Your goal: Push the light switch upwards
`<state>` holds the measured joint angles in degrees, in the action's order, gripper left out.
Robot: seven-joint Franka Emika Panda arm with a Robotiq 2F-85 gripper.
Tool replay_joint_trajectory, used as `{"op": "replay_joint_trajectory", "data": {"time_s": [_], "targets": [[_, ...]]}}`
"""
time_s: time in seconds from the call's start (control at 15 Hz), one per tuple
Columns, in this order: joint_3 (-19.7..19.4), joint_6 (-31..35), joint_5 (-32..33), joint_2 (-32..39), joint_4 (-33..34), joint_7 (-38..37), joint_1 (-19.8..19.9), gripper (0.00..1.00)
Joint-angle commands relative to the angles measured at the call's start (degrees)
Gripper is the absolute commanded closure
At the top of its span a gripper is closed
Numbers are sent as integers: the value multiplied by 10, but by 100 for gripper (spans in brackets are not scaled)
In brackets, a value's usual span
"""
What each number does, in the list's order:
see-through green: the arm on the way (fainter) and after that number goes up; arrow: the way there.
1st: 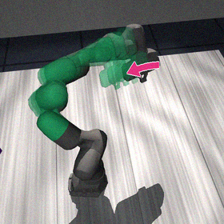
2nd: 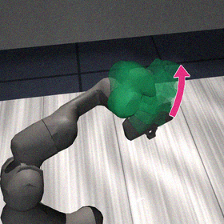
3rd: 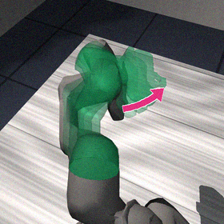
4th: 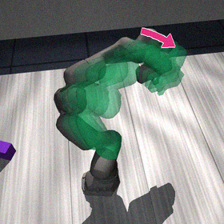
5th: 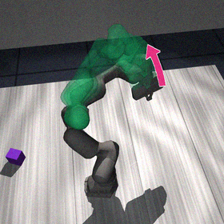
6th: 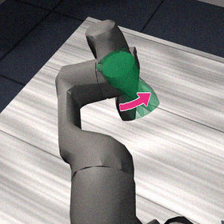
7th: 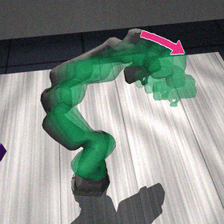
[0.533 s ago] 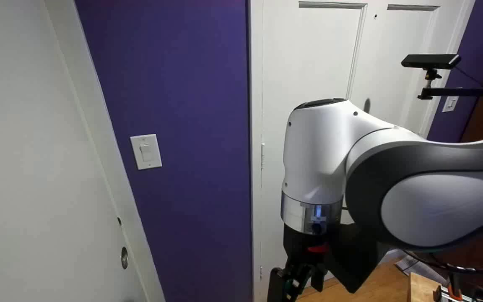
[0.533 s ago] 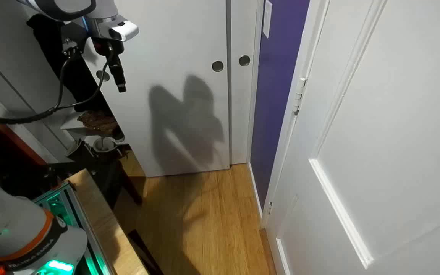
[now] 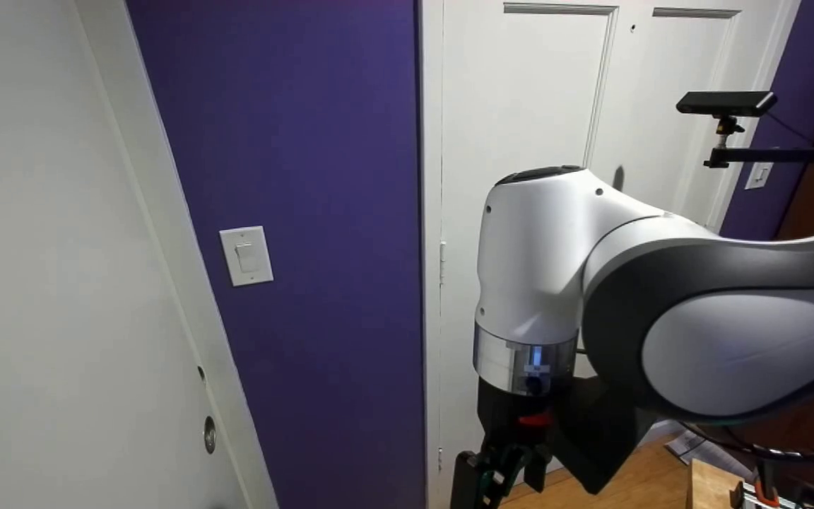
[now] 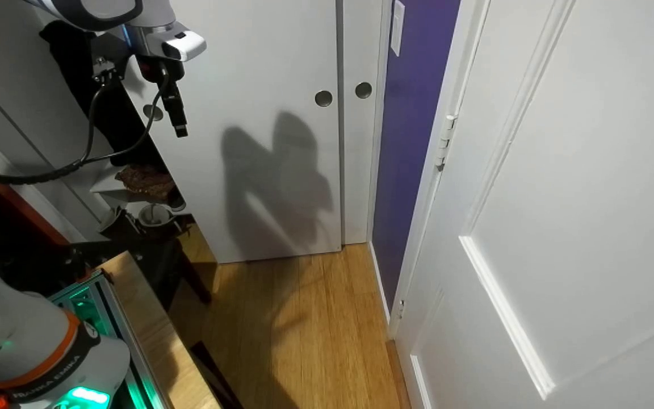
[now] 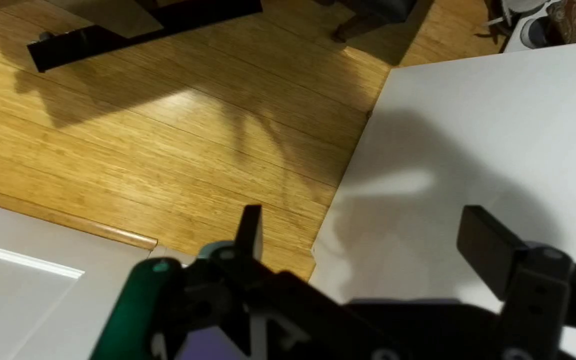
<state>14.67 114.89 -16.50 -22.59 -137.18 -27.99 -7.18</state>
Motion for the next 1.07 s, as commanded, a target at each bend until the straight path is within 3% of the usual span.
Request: {"op": "replay_joint_trajectory", "data": {"time_s": [0.0, 0.13, 0.27, 0.53, 0.73, 1.0], "targets": [[-3, -1, 1, 0, 1, -1, -3, 0], [-3, -1, 1, 0, 1, -1, -3, 0], [3, 12, 85, 5, 12, -8, 23, 0], [-11, 39, 207, 36, 59, 48, 48, 0], [-23, 118, 258, 78, 98, 80, 56, 0], [-44, 219, 278, 142, 153, 118, 58, 0]]}}
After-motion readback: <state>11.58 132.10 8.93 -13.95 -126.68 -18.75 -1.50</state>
